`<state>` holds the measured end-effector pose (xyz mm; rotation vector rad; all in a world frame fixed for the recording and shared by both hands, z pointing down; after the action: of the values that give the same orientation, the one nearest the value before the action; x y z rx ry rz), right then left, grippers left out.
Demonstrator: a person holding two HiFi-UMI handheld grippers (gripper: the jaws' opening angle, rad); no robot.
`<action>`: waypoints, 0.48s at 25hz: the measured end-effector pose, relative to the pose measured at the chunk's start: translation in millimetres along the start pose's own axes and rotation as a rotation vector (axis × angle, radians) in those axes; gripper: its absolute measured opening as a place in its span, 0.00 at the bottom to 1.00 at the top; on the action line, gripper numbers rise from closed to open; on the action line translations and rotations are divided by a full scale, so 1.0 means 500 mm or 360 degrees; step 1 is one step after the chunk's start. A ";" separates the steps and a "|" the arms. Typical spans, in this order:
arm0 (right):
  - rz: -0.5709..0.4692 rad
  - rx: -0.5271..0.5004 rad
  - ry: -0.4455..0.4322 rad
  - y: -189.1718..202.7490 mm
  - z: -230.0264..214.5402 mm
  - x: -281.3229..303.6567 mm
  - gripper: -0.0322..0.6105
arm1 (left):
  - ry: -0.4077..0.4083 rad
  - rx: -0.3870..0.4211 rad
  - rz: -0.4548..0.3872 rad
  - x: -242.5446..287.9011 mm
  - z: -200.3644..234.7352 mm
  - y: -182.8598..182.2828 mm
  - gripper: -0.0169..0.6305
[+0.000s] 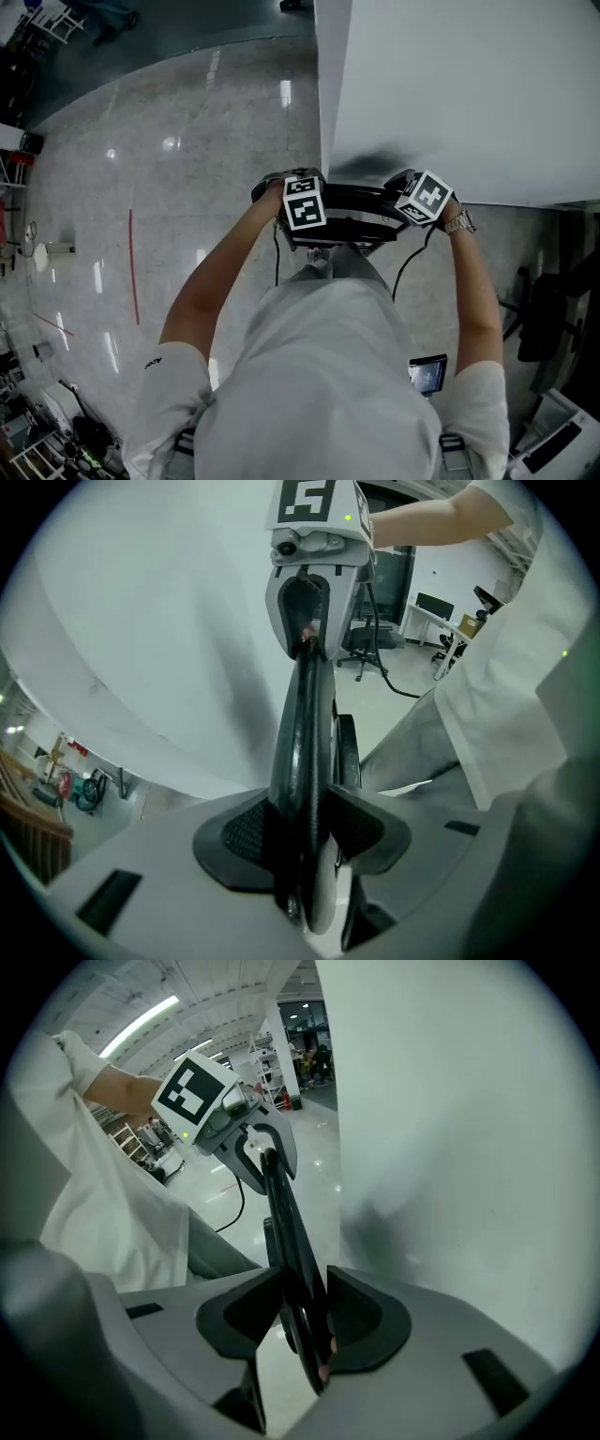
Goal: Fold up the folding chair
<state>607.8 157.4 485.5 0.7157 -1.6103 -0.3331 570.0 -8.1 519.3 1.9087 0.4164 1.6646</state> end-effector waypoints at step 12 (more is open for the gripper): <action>-0.0093 -0.0037 0.0152 -0.051 -0.060 0.010 0.26 | -0.0231 0.0001 0.0010 -0.018 0.088 0.012 0.31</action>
<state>643.0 140.3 479.8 0.7511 -1.4954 -0.3548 610.2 -27.5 512.7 2.0173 0.3534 1.5176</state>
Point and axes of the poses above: the fingertips, and each gripper's own axes: x forward along the fingers, z to its left, y out of its underside, the point moved 7 cm from there along -x, backward along the fingers, and after that the axes turned 14 degrees about -z, right-handed, at the moved point
